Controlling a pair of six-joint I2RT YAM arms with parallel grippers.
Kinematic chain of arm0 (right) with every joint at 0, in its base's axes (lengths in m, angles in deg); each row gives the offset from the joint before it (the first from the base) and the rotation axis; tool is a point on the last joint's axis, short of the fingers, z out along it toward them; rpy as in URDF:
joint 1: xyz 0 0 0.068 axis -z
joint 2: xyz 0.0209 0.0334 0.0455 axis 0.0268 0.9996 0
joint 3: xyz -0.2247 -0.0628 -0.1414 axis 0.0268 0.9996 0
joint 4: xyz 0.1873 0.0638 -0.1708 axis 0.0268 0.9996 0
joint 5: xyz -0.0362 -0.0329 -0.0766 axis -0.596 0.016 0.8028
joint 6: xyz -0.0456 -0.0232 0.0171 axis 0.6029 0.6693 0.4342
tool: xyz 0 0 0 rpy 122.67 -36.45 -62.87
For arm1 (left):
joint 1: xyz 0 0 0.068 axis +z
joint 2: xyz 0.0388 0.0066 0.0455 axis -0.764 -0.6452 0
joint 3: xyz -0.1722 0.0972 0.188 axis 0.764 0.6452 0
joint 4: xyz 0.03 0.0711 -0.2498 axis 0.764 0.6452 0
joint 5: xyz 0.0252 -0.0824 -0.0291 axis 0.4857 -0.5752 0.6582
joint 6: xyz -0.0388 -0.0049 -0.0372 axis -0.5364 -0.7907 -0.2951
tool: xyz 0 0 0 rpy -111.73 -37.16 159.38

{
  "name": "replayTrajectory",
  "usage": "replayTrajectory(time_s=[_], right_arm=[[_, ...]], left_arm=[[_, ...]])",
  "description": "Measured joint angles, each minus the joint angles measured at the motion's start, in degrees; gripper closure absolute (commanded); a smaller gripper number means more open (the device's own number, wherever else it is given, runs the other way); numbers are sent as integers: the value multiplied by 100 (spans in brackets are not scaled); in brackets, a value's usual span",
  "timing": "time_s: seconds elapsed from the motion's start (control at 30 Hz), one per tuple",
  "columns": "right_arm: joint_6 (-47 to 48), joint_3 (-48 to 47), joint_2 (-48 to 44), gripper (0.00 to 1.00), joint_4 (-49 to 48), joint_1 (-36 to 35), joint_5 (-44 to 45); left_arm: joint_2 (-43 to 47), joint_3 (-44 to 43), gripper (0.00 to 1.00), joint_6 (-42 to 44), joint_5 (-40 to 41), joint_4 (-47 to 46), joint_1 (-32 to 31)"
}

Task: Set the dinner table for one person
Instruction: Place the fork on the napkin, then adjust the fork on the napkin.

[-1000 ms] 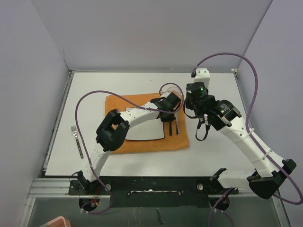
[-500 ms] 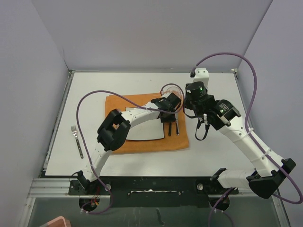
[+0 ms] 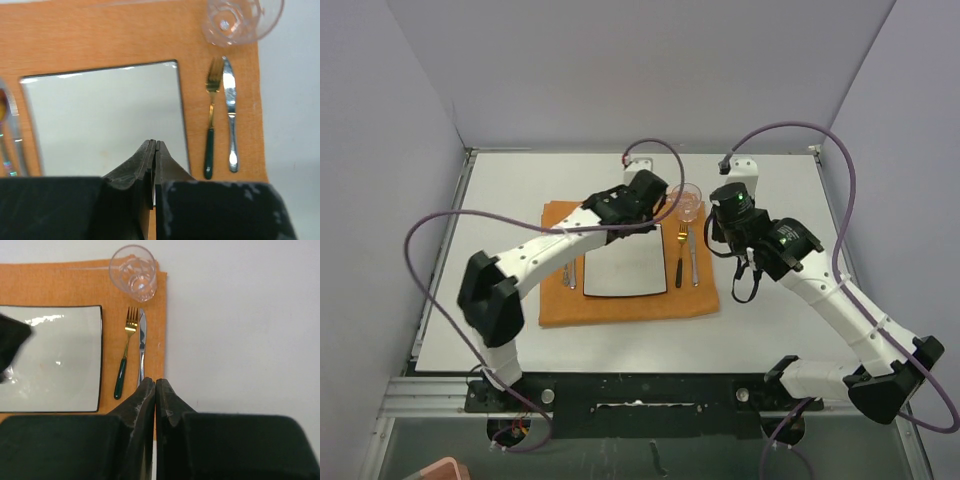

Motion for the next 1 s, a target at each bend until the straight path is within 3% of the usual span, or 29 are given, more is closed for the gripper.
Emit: replayTrajectory(time_s=[0.17,0.27,0.37,0.43,0.53,0.77,1.0], right_arm=[[-192,730,-59,100,-74,-37,-273],[-247,970,120,100,-129,-59,-494],[-256,1071,501,99,-208,-92,-745],[-254,1064,855,76,-273,-116,-907],[-278,935,1434,65,-271,-149,-1095],[-310,769,2243,64,-361,-188,-1318],[-487,671,2879,70,-511,-188,-1445]], left_arm=[[2046,1679,100,37,590,0,514],[2789,2474,100,-90,739,140,1115],[2927,2837,100,-199,820,369,1427],[2924,2981,100,-260,796,483,1421],[2924,3038,100,-323,750,584,1390],[2927,3095,95,-424,732,625,1392],[3082,3206,94,-463,710,767,1421]])
